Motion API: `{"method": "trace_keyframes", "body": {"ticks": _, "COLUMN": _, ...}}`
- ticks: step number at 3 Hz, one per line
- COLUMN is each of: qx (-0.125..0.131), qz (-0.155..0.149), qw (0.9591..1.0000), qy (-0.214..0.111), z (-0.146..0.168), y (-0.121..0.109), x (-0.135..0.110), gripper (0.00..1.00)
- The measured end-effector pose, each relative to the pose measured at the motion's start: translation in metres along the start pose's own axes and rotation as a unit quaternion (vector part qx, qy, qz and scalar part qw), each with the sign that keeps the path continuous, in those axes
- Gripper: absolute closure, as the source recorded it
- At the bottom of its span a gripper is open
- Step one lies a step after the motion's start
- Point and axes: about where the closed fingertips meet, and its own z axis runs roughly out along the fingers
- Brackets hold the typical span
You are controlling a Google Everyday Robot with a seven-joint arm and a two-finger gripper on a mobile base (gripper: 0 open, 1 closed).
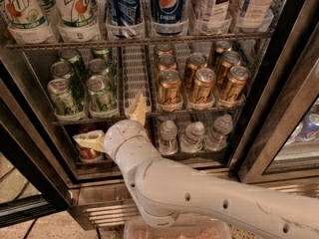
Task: Pick green can from middle shelf of fridge
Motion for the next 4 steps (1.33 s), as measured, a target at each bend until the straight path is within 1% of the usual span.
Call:
{"method": "trace_keyframes", "body": {"ticks": 1, "qx": 0.000, "qz": 0.000, "qw": 1.0000, "qy": 0.000, "z": 0.0000, "y": 0.0000, "x": 0.0000, "gripper": 0.00}}
{"method": "trace_keyframes", "body": {"ticks": 3, "qx": 0.017, "qz": 0.013, "qw": 0.9997, "qy": -0.015, "z": 0.0052, "y": -0.0028, "x": -0.0040, "gripper": 0.00}}
{"method": "trace_keyframes", "body": {"ticks": 4, "qx": 0.028, "qz": 0.013, "qw": 0.9993, "qy": -0.020, "z": 0.0067, "y": -0.0051, "x": -0.0052, "gripper": 0.14}}
